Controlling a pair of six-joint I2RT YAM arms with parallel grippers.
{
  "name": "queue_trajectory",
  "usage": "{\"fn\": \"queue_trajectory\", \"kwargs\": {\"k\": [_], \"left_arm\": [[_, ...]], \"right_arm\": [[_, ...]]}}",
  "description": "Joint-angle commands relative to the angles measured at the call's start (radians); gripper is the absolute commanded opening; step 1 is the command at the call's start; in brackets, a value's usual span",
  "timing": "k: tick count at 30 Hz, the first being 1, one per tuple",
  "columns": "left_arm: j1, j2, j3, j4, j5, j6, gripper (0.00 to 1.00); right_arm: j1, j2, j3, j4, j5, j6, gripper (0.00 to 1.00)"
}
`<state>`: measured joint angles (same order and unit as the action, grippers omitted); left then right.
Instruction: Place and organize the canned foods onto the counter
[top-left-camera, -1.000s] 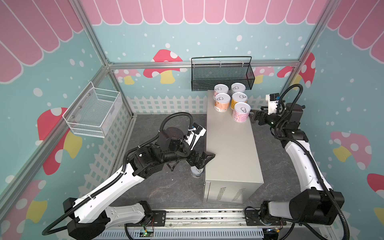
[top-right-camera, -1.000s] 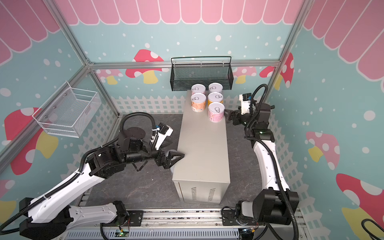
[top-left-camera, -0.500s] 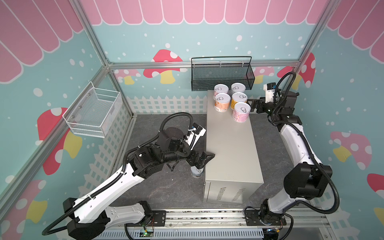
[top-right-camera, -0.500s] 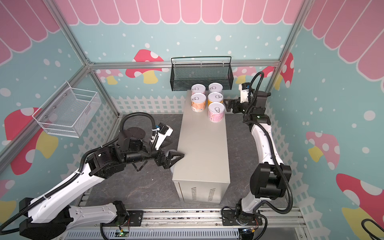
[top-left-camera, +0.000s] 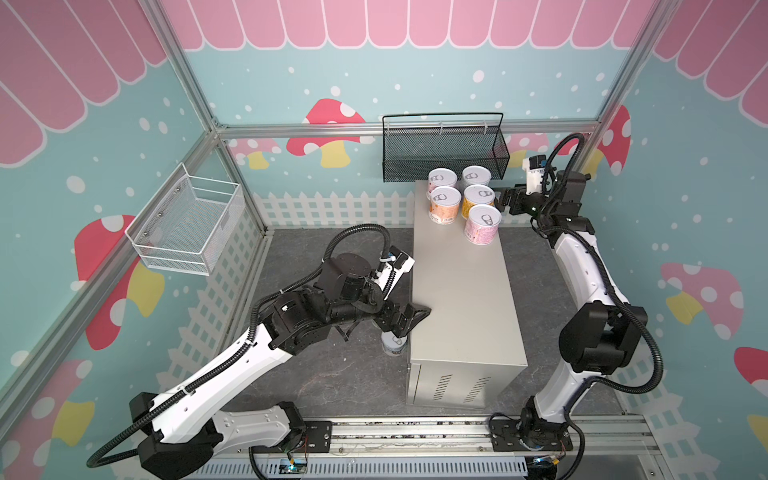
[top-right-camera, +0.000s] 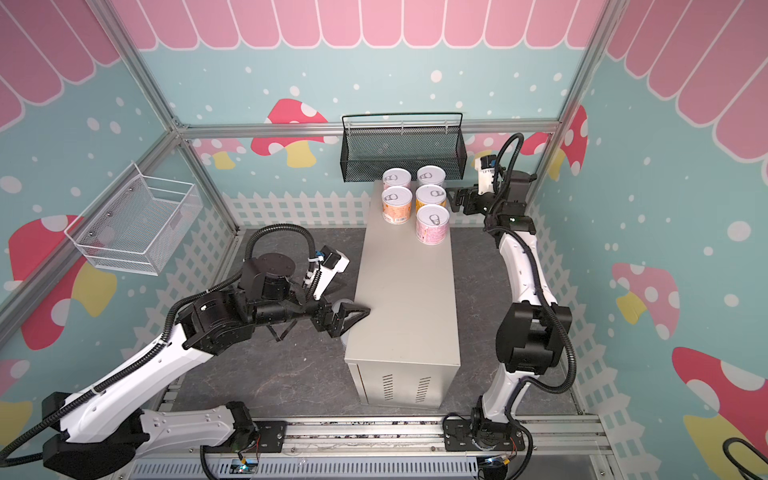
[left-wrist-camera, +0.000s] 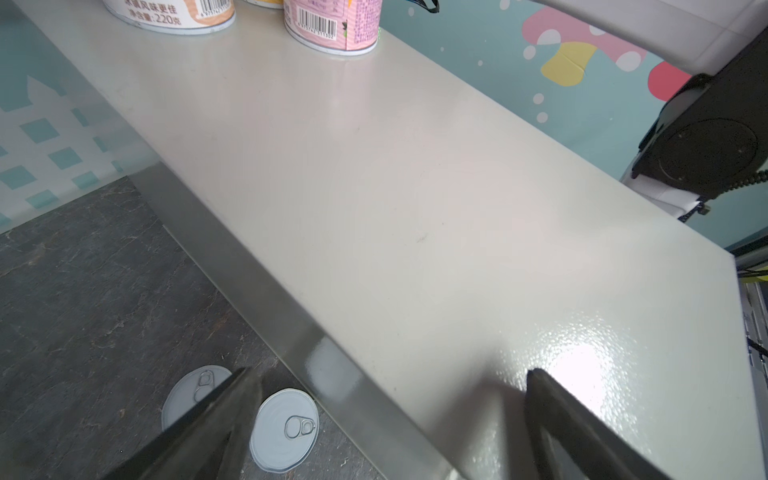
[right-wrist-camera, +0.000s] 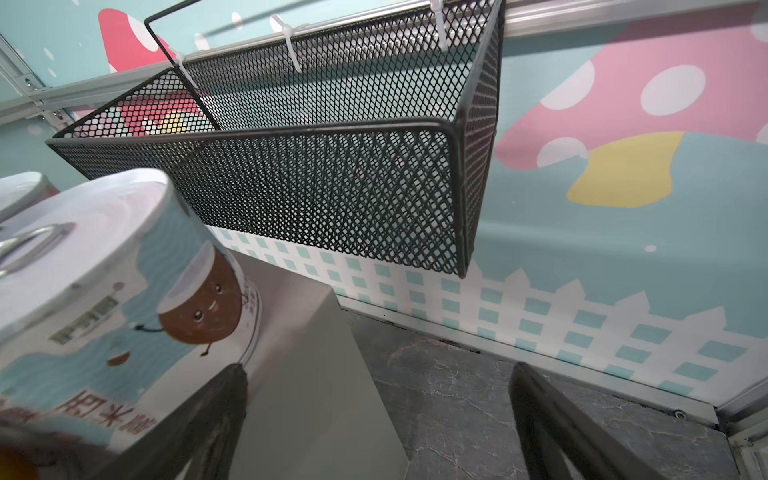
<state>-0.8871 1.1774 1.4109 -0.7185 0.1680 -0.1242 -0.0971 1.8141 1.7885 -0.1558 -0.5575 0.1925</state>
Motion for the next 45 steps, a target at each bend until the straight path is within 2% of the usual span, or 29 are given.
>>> {"fn": "queue_trajectory", "kwargs": {"k": [1,20,30,36,41,45], "left_arm": [[-0.006,0.011,0.031,-0.022,-0.001,0.025,0.99],[-0.006,0.043,0.037,-0.022,-0.007,0.042,0.99],[-0.006,0.054,0.042,-0.022,-0.011,0.046,0.99],[-0.006,0.036,0.049,-0.012,-0.062,0.033,0.99],[-0.006,0.009,0.058,-0.011,-0.072,0.025,0.99],[-0.001,-0.008,0.071,-0.028,-0.13,0.001,0.99]], "right_arm": [[0.008,0.038,0.026,-0.019,-0.04,-0.017,0.99],[0.031,0.047,0.014,-0.03,-0.044,-0.044,0.99],[0.03,0.038,-0.008,-0.028,-0.008,-0.051,0.99],[0.023,-0.028,-0.055,-0.006,0.106,-0.036,0.99],[0.017,-0.134,-0.122,0.003,0.268,0.005,0.99],[0.017,-0.234,-0.176,-0.036,0.414,0.03,0.99]]}}
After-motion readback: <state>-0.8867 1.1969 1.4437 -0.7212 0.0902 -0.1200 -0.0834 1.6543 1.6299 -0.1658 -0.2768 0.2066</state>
